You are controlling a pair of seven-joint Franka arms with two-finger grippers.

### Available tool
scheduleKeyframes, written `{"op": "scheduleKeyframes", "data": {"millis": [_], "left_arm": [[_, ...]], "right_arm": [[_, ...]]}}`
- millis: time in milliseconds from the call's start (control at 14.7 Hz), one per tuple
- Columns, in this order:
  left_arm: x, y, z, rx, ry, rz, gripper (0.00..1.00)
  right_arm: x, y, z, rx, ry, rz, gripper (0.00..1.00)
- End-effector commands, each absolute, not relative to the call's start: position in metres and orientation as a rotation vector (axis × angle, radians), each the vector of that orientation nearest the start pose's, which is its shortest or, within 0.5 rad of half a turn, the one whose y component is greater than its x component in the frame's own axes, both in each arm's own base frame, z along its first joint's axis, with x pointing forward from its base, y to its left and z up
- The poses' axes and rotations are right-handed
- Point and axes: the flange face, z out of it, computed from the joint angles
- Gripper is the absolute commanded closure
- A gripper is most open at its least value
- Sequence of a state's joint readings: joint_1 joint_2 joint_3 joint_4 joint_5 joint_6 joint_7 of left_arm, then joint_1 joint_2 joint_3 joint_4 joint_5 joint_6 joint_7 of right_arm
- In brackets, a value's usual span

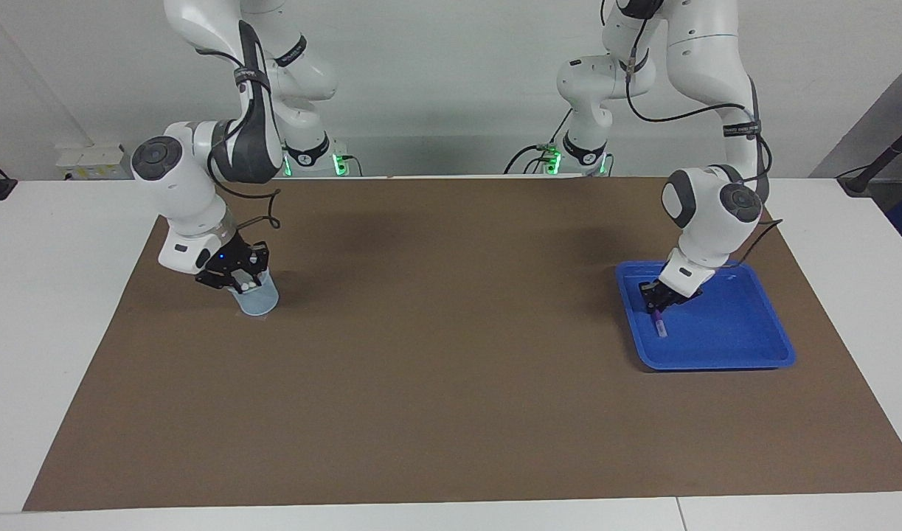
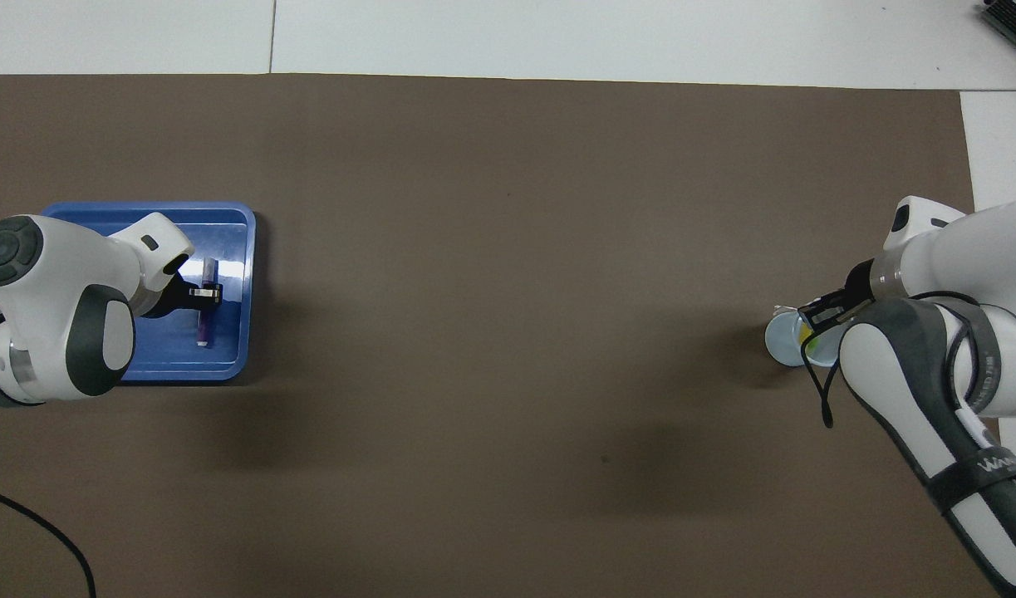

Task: Right arm passes pens to left for tray arrangement
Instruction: 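Lower the purple pen into the blue tray and open the left gripper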

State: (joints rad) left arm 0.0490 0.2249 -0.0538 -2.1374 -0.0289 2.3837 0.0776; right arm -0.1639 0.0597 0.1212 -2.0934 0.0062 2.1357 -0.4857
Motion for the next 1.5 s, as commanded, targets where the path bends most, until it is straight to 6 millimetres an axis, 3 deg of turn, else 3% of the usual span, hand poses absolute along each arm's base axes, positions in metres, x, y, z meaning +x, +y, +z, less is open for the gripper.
{"op": "scheduleKeyframes", "data": {"millis": [0, 68, 204, 273, 341, 409, 477, 613, 750, 954, 1158, 1227, 1295, 1431], "left_arm": [[0.568, 0.001, 0.295, -3.157, 0.119, -0.065, 1.0], [0.568, 0.001, 0.295, -3.157, 0.122, -0.065, 1.0], [0.568, 0.001, 0.295, -3.157, 0.129, -0.065, 0.65], [0.568, 0.0, 0.295, -3.157, 0.127, -0.065, 0.42], [0.568, 0.0, 0.295, -3.159, 0.113, -0.058, 0.33], [0.568, 0.0, 0.296, -3.159, 0.115, -0.051, 0.33], [0.568, 0.001, 0.296, -3.161, 0.111, -0.041, 0.31], [0.569, 0.005, 0.3, -3.168, 0.094, -0.02, 0.28], [0.569, 0.005, 0.303, -3.169, 0.092, -0.01, 0.28], [0.576, 0.004, 0.323, -3.173, 0.094, 0.065, 0.27], [0.587, 0.003, 0.357, -3.192, 0.074, 0.15, 0.24], [0.589, 0.003, 0.366, -3.215, 0.051, 0.174, 0.22], [0.591, 0.001, 0.375, -3.236, 0.032, 0.197, 0.2], [0.594, -0.001, 0.39, -3.24, 0.009, 0.236, 0.11]], "right_arm": [[0.551, -0.03, 0.39, -3.059, -0.698, 0.047, 1.0], [0.551, -0.03, 0.39, -3.059, -0.698, 0.05, 1.0], [0.55, -0.032, 0.39, -3.057, -0.692, 0.064, 1.0], [0.548, -0.033, 0.389, -3.054, -0.687, 0.084, 1.0], [0.545, -0.034, 0.389, -3.055, -0.669, 0.105, 1.0], [0.543, -0.036, 0.391, -3.055, -0.655, 0.12, 0.9], [0.543, -0.038, 0.39, -3.054, -0.652, 0.129, 0.51], [0.542, -0.045, 0.391, -3.057, -0.638, 0.127, 0.51], [0.538, -0.05, 0.392, -3.049, -0.626, 0.167, 0.76], [0.535, -0.056, 0.392, -3.047, -0.608, 0.19, 1.0], [0.54, -0.052, 0.4, -3.049, -0.598, 0.165, 1.0], [0.546, -0.048, 0.411, -3.05, -0.597, 0.145, 0.68], [0.55, -0.046, 0.418, -3.054, -0.585, 0.121, 0.44], [0.558, -0.033, 0.423, -3.06, -0.617, 0.061, 0.45]]}}
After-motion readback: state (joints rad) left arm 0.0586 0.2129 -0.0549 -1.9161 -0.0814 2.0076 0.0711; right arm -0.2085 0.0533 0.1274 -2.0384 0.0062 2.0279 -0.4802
